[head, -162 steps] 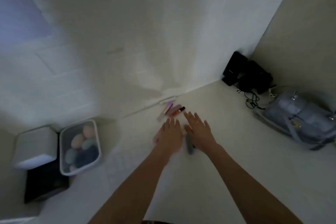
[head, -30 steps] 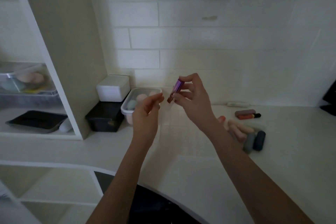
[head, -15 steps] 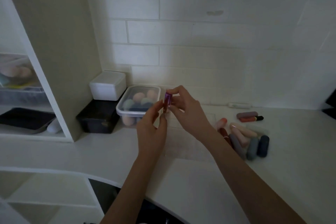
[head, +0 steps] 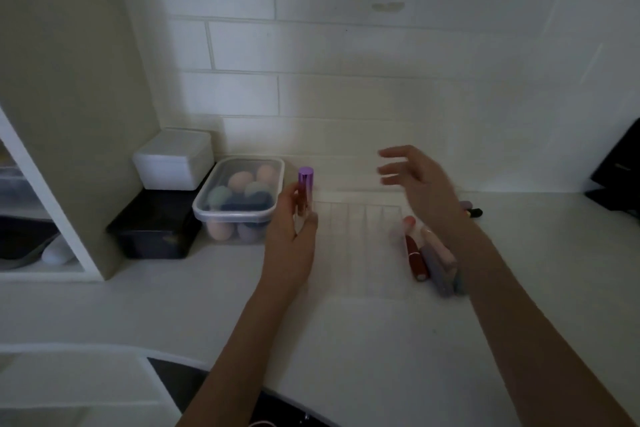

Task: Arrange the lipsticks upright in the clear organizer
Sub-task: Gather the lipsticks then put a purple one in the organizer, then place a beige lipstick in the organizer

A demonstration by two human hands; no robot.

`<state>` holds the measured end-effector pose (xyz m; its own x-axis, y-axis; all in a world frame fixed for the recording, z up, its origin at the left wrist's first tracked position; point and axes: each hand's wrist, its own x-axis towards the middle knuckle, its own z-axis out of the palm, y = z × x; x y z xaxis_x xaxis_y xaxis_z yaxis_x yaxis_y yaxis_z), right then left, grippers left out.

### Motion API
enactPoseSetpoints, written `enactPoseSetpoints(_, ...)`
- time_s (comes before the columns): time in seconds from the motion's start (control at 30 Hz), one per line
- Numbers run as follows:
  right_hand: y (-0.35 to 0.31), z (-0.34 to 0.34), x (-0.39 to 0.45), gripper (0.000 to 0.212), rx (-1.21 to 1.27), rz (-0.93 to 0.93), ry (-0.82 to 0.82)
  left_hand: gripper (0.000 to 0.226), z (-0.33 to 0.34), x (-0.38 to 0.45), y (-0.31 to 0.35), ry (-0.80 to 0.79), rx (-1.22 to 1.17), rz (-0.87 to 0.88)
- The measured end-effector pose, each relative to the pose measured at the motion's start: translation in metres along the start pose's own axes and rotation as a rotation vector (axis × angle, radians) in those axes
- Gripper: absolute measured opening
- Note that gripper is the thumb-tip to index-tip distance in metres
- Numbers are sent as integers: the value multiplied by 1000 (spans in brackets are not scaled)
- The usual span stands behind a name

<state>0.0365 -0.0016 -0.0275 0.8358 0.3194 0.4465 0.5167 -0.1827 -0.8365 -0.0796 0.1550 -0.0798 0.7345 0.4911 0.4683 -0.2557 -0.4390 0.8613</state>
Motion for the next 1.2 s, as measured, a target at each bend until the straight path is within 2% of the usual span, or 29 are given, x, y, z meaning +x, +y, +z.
enactPoseSetpoints(0.13, 28, -50, 6, 45, -315, 223, 104, 42, 1, -2, 0, 3, 24, 38)
enactPoseSetpoints(0.27, 45, -65, 9, 37, -364, 309, 106, 41, 1, -5, -3, 24, 0, 32)
enactPoseSetpoints(0.43, 51, -67, 9, 24, -623, 301, -207, 49, 0, -7, -1, 63, 34, 30)
enactPoseSetpoints(0.57, 37, -80, 8, 14, -706, 314, -222, 64, 0, -13, 2, 115, 51, 38)
enactPoseSetpoints(0.73, 35, -78, 3, 15, -785, 378, -460, 62, 0, -21, 6, 230, 80, 95)
enactPoseSetpoints(0.83, 42, -71, -1, 23, -808, 420, -405, 56, -1, -24, 8, 290, 141, 141)
enactPoseSetpoints(0.93, 47, -69, -1, 18, -796, 417, -370, 51, -2, -26, 6, 303, 205, 196)
enactPoseSetpoints(1.03, 51, -69, -1, 22, -771, 403, -351, 48, -2, -26, 4, 310, 246, 264)
enactPoseSetpoints(1.2, 56, -64, -3, 11, -777, 372, -349, 44, -1, -27, 4, 308, 257, 294)
